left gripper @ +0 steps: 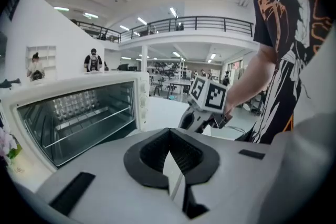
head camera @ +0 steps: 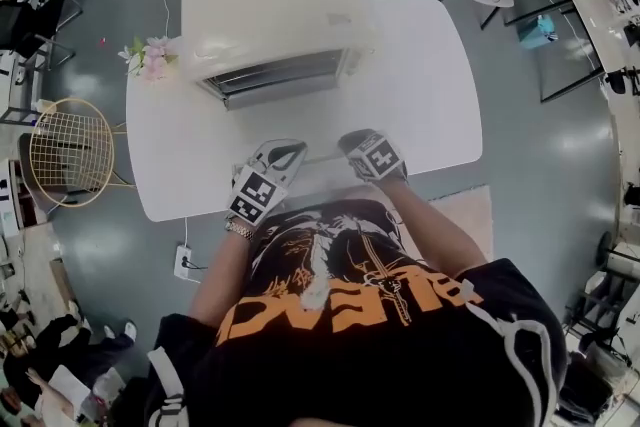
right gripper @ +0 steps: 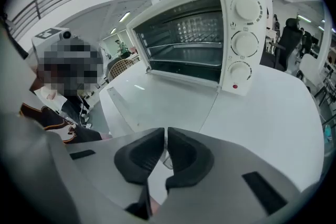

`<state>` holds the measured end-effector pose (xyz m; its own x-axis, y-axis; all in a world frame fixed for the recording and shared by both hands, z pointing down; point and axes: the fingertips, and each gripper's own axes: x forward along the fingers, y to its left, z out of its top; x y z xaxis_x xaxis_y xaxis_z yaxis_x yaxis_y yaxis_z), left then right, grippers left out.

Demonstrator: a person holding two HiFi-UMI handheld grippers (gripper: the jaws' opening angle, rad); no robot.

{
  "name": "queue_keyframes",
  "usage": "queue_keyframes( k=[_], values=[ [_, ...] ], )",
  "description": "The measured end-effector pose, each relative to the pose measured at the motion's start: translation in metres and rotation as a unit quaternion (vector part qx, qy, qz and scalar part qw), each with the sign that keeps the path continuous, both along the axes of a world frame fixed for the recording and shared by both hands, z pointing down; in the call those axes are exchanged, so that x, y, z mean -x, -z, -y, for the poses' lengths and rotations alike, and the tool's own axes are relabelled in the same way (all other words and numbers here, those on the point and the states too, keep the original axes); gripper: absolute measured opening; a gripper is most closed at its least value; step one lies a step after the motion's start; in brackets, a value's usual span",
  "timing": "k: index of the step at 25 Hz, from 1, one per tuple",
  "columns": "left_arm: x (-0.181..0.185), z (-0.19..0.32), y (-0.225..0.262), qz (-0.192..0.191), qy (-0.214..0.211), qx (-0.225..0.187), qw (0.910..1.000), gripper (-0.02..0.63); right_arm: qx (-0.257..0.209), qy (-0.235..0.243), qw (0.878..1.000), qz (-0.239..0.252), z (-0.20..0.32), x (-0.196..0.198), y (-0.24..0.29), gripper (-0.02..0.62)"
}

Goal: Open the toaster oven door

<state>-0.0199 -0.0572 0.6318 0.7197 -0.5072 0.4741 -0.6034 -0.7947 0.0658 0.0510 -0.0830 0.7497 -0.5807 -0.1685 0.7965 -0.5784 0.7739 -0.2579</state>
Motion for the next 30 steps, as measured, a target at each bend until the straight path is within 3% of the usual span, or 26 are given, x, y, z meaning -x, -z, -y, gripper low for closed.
queue_keyframes(
  k=[9, 14, 18, 25, 27, 30],
  values=[
    [0.007, -0.001, 0.039, -0.078, 0.036, -0.058, 0.9946, 0.021, 0.011, -0.003, 1.0, -0.005, -0.008, -0.003, -0.039, 0.032],
    [0.012, -0.002, 0.055, -0.137, 0.056, -0.076, 0.9861, 0.021, -0.009, -0.003, 1.0, 0.001, -0.005, -0.003, -0.04, 0.015],
    [0.014, -0.005, 0.071, -0.157, 0.068, -0.094, 0.9808, 0.021, -0.012, -0.005, 1.0, -0.004, -0.007, -0.002, -0.037, 0.015],
    [0.021, 0.002, 0.112, -0.146, 0.077, -0.137, 0.9768, 0.021, -0.11, -0.038, 0.991, 0.071, 0.01, 0.004, 0.022, 0.014],
    [0.021, 0.008, 0.126, -0.141, 0.084, -0.15, 0.9749, 0.021, -0.147, -0.046, 0.983, 0.097, 0.019, 0.007, 0.055, 0.014],
    [0.024, 0.012, 0.146, -0.163, 0.092, -0.151, 0.9706, 0.021, -0.204, -0.057, 0.967, 0.145, 0.032, 0.014, 0.117, 0.015]
  ],
)
